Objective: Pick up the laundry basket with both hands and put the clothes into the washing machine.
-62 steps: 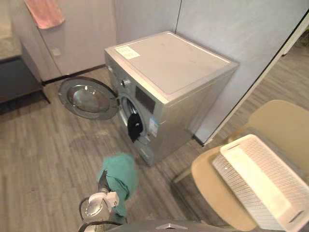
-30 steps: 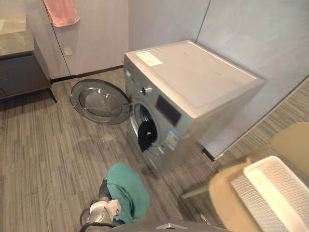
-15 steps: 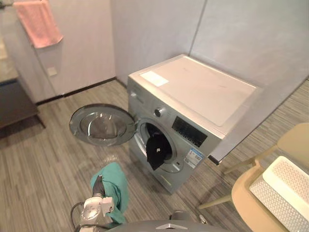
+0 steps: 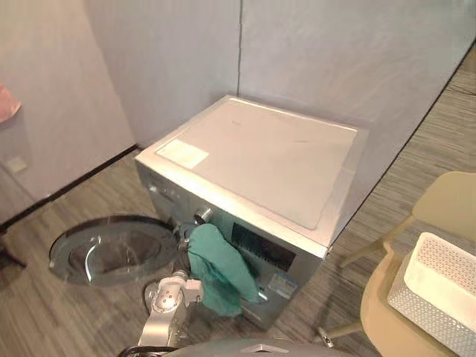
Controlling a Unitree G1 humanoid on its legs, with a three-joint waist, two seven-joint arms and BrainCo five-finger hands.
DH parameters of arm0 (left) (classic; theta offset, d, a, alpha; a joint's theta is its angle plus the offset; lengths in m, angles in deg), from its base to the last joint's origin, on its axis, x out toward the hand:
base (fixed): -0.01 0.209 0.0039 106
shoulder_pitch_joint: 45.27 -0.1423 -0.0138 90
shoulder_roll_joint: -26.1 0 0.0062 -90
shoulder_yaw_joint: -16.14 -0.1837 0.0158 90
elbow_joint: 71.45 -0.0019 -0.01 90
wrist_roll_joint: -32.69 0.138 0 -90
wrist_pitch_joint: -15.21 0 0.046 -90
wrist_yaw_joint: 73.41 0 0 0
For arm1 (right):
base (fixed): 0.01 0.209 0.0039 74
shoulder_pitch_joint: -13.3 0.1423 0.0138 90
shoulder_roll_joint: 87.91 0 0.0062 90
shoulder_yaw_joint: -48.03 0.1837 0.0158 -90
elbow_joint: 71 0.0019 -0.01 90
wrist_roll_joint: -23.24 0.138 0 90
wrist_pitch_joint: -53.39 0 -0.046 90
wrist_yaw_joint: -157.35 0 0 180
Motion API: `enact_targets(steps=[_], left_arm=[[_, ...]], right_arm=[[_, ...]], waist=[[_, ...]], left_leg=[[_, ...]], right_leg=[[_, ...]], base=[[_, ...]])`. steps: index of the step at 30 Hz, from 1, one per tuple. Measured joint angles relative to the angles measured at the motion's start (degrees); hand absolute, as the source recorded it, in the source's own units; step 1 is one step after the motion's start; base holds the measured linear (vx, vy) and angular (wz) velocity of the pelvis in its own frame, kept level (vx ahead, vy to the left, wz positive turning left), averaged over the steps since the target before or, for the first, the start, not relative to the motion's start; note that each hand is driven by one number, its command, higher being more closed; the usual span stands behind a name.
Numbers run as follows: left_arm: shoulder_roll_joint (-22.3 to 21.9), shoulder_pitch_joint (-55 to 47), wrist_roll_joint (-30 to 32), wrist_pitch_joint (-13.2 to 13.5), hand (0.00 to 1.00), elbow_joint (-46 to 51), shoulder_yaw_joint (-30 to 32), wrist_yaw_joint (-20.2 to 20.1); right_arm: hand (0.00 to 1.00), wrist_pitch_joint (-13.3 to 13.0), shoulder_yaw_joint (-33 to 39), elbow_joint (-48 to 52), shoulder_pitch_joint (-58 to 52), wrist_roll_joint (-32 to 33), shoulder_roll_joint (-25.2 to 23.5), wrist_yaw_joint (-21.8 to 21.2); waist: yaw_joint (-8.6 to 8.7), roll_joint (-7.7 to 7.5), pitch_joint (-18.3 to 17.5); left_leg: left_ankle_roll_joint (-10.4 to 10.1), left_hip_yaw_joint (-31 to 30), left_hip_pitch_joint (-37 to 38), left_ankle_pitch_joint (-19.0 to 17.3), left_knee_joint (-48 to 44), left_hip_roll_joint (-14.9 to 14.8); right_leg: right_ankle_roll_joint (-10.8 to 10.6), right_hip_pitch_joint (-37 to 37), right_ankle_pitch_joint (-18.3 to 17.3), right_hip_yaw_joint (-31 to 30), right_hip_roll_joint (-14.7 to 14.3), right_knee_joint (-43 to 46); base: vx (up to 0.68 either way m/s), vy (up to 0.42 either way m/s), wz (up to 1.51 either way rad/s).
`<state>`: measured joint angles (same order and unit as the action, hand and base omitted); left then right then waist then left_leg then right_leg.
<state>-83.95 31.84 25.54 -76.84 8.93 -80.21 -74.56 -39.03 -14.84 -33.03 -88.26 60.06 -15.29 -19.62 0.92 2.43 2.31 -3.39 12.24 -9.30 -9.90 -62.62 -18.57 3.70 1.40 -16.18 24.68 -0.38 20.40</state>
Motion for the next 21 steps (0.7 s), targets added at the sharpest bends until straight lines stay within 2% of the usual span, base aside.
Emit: enact_targets(steps=[1, 2, 3, 5, 6, 7, 8, 9, 10, 11, 12, 13, 15, 16, 18, 21], left_arm=[[-0.01, -0.51, 0.0, 0.01, 1.0, 0.0, 0.52, 0.03], [-0.01, -0.88, 0.0, 0.01, 1.0, 0.04, 0.87, 0.06], [-0.04, -1.65, 0.02, 0.01, 1.0, 0.05, 1.74, 0.33], [0.03, -3.24, 0.09, 0.0, 1.0, 0.03, 2.55, 0.66], [0.09, -3.92, 0.1, 0.0, 1.0, -0.05, 2.25, 0.63], [0.11, -5.02, 0.09, 0.0, 1.0, -0.25, 1.7, 0.64], [0.04, -5.13, 0.09, -0.04, 1.0, -0.53, 1.94, 0.71], [0.02, -5.05, 0.11, -0.05, 1.0, -0.64, 2.03, 0.71], [0.07, -4.43, 0.1, -0.05, 1.0, -0.64, 2.99, 0.95], [0.33, -3.54, 0.12, -0.04, 1.0, -0.65, 3.41, 0.94], [0.49, -3.37, 0.15, -0.04, 1.0, -0.64, 3.43, 0.93], [0.9, -3.39, 0.3, -0.05, 1.0, -0.65, 3.23, 0.77], [1.12, -3.3, 0.58, -0.04, 1.0, -0.22, 2.62, 0.69], [1.21, -3.21, 0.58, -0.04, 1.0, -0.12, 2.4, 0.68], [1.85, -1.8, 0.65, 0.01, 1.0, -0.1, 0.65, 0.3], [2.32, -1.15, 0.81, 0.03, 1.0, -0.19, -0.36, -0.44]], right_arm=[[0.0, -0.04, -1.15, 0.4, 0.23, -0.01, 0.19, 0.12], [0.0, -0.09, -2.26, 0.69, 0.46, -0.02, 0.42, 0.13], [0.0, -0.2, -4.06, 1.43, 1.25, -0.02, 0.6, 0.06], [0.0, -0.48, -6.92, 2.28, 2.42, -0.04, 0.58, -0.34], [0.0, -0.47, -7.38, 2.23, 2.58, -0.05, 0.57, -0.51], [0.0, -0.46, -7.62, 1.98, 2.55, -0.3, 0.57, -1.09], [0.0, -0.52, -7.57, 1.96, 2.47, -0.77, 0.72, -1.35], [0.0, -0.46, -7.56, 1.85, 2.4, -0.84, 0.62, -1.38], [0.0, -0.2, -7.31, 1.67, 1.18, -1.18, -0.18, -1.57], [0.0, -0.07, -6.56, 1.53, 0.38, -1.22, -1.57, -1.67], [0.0, 0.07, -6.41, 1.2, 0.2, -1.16, -2.06, -1.69], [0.0, 0.39, -6.3, -0.03, 0.17, -1.26, -2.12, -1.92], [0.0, 0.3, -4.94, -0.72, -0.75, -1.27, -2.38, -3.03], [0.0, 0.35, -4.83, -0.71, -1.04, -1.28, -2.38, -3.15], [0.0, 0.78, -3.25, -0.95, -2.56, -2.72, -2.41, -3.7], [0.0, 1.72, -2.78, -0.99, -4.36, -3.9, -2.31, -3.72]], waist=[[-0.26, -0.08, 0.02], [-0.51, -0.14, -0.01], [-1.16, -0.33, 0.06], [-1.45, -1.4, 0.68], [-1.57, -1.68, 0.73], [-1.88, -2.03, 0.39], [-2.0, -1.3, -0.33], [-1.8, -1.54, -0.49], [-0.84, -2.79, -1.0], [-0.49, -4.7, -1.09], [-0.53, -5.4, -1.26], [-0.6, -6.04, -1.56], [-0.4, -5.84, -1.48], [-0.4, -5.85, -1.48], [-0.92, -5.92, -1.47], [-0.72, -5.9, -1.24]], left_leg=[[1.35, -0.62, -1.32, -1.31, 3.54, 0.08], [1.81, -1.27, -1.94, -2.17, 6.34, 0.09], [2.62, -3.03, -2.03, -3.25, 12.82, -0.07], [2.89, -9.15, -0.38, -3.31, 25.94, 0.64], [2.78, -11.71, 0.29, -3.05, 29.03, 1.25], [2.14, -16.18, 1.62, -1.43, 33.93, 2.56], [-2.33, -18.75, 2.07, 2.73, 37.59, 3.22], [-3.41, -18.59, 2.54, 2.06, 37.95, 3.51], [-6.08, -16.87, 3.28, 0.17, 39.38, 4.69], [-6.08, -15.35, 3.59, -0.58, 40.77, 6.43], [-5.95, -14.61, 3.79, -0.65, 41.21, 7.13], [-5.81, -12.98, 4.43, -0.73, 41.92, 7.96], [-4.41, -10.45, 5.15, -1.52, 41.91, 8.91], [-4.04, -10.3, 5.22, -1.8, 41.92, 9.15], [-2.37, -6.12, 3.8, -3.91, 41.11, 10.02], [-2.11, -2.63, 1.26, -5.67, 38.69, 9.23]], right_leg=[[-0.57, 0.86, 0.8, -2.17, 0.02, -1.59], [-0.92, 0.97, 1.33, -3.54, 0.11, -2.3], [-1.61, 1.03, 2.28, -6.57, 0.3, -3.54], [-2.89, 1.01, 3.2, -11.73, 1.64, -3.93], [-3.41, 0.88, 3.49, -12.88, 2.32, -3.84], [-4.84, 0.28, 3.79, -15.33, 3.36, -3.72], [-8.44, 0.18, 3.57, -17.21, 4.05, -3.62], [-8.76, 0.11, 3.62, -17.65, 4.38, -3.64], [-9.91, -0.25, 4.41, -17.87, 6.39, -4.19], [-10.45, -0.13, 5.96, -17.84, 8.46, -5.24], [-10.46, -0.05, 7.05, -17.9, 9.2, -5.91], [-10.39, 0.13, 9.97, -18.0, 10.09, -6.96], [-10.72, 0.29, 13.38, -18.06, 11.4, -8.08], [-10.76, 0.24, 13.58, -18.13, 11.68, -8.19], [-11.48, -2.29, 14.25, -20.88, 13.18, -8.97], [-11.83, -5.57, 15.61, -22.86, 13.05, -11.05]], base=[[0.2, 0.139, -0.81], [0.19, 0.191, -1.1], [0.2, 0.238, -1.34], [0.23, 0.317, -1.26], [0.18, 0.36, -0.95], [0.2, 0.486, -0.94], [0.16, 0.413, -0.77], [0.16, 0.432, -0.28], [0.09, 0.365, 0.15], [0.1, 0.449, 0.17], [0.06, 0.427, 0.02], [0.02, 0.381, -0.14], [-0.03, 0.358, -0.21], [-0.09, 0.246, -0.31], [-0.22, 0.202, -0.59], [-0.19, 0.062, -0.79]])
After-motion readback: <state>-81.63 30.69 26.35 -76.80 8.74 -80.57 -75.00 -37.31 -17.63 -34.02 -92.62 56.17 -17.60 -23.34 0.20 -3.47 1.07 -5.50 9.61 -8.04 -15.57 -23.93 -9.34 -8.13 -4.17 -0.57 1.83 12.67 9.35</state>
